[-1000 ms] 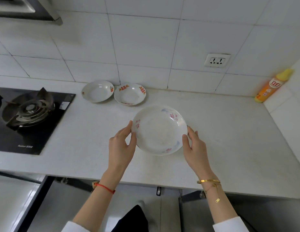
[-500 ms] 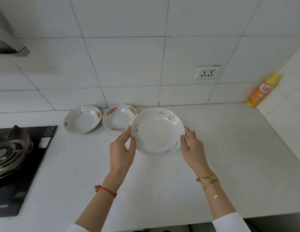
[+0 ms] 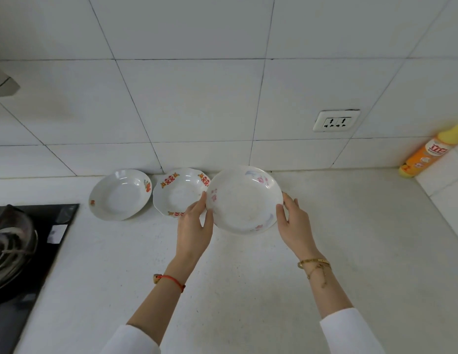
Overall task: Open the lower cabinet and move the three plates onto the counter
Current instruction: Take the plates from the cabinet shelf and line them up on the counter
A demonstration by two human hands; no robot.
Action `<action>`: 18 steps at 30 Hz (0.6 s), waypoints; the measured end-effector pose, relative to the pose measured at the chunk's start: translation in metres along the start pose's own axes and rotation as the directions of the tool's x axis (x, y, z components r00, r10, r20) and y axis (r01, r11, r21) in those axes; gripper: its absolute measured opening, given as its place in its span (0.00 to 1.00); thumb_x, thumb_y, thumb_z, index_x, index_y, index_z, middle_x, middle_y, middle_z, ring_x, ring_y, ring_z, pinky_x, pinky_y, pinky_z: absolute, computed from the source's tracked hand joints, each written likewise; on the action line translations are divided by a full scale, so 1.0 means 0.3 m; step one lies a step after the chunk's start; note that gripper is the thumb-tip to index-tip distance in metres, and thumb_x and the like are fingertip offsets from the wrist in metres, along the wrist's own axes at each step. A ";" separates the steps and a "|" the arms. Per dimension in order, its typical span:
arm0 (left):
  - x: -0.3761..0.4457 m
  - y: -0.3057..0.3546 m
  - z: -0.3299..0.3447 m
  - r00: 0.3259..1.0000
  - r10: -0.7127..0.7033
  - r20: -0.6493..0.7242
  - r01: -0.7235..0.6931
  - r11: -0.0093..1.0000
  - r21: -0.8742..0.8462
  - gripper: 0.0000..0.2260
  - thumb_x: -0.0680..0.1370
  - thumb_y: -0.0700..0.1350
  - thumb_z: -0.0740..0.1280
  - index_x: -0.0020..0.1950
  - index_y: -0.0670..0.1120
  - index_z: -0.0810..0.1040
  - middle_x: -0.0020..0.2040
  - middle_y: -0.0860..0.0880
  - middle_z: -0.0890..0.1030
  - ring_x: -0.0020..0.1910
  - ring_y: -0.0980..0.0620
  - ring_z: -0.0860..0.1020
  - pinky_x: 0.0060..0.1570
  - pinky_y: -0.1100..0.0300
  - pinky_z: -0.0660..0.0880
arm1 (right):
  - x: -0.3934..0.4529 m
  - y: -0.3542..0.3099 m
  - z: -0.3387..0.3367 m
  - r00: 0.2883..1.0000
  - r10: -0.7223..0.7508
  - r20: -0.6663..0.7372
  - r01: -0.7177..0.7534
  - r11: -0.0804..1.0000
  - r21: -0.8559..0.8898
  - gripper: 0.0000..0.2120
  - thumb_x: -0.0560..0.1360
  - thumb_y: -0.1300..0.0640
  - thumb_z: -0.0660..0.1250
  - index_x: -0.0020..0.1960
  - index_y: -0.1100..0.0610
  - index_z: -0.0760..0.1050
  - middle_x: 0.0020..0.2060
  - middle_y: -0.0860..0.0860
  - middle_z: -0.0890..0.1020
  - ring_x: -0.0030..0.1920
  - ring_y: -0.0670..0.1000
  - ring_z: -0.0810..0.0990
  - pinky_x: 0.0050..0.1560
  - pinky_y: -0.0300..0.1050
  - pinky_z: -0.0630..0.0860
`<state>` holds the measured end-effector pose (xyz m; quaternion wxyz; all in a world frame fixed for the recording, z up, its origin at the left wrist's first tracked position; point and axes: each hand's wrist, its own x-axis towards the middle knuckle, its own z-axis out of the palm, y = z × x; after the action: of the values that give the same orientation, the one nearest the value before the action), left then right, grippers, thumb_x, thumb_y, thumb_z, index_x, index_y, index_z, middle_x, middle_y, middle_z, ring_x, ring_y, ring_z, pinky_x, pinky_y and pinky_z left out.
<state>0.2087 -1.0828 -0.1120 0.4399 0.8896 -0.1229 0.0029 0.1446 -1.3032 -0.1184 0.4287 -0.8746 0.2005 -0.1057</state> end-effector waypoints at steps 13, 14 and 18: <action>0.216 -0.135 0.243 0.976 -0.176 0.126 0.169 0.983 0.067 0.27 0.81 0.45 0.62 0.78 0.54 0.56 0.66 0.43 0.72 0.66 0.45 0.71 0.66 0.51 0.69 | 0.320 0.243 0.123 0.994 0.015 0.108 -0.011 0.999 -0.040 0.17 0.81 0.57 0.54 0.69 0.51 0.67 0.35 0.57 0.82 0.46 0.60 0.80 0.78 0.46 0.51; 0.224 -0.142 0.260 0.971 -0.197 0.134 0.189 0.979 0.070 0.28 0.81 0.45 0.61 0.78 0.54 0.55 0.64 0.43 0.73 0.64 0.45 0.73 0.64 0.53 0.70 | 0.336 0.268 0.132 0.992 0.025 0.126 -0.020 0.999 -0.038 0.17 0.81 0.56 0.54 0.70 0.50 0.66 0.38 0.54 0.83 0.52 0.64 0.79 0.76 0.42 0.49; 0.248 -0.181 0.328 0.962 -0.233 0.142 0.225 0.972 0.068 0.28 0.80 0.43 0.62 0.78 0.53 0.55 0.59 0.45 0.79 0.56 0.48 0.78 0.59 0.53 0.76 | 0.385 0.350 0.156 0.977 0.054 0.204 -0.045 0.998 -0.048 0.18 0.81 0.52 0.54 0.70 0.48 0.65 0.52 0.52 0.82 0.70 0.62 0.69 0.67 0.39 0.57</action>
<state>0.2826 -1.1442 -0.2062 0.4039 0.9066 -0.0516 -0.1113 0.2377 -1.3790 -0.2286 0.4307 -0.8845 0.1793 0.0001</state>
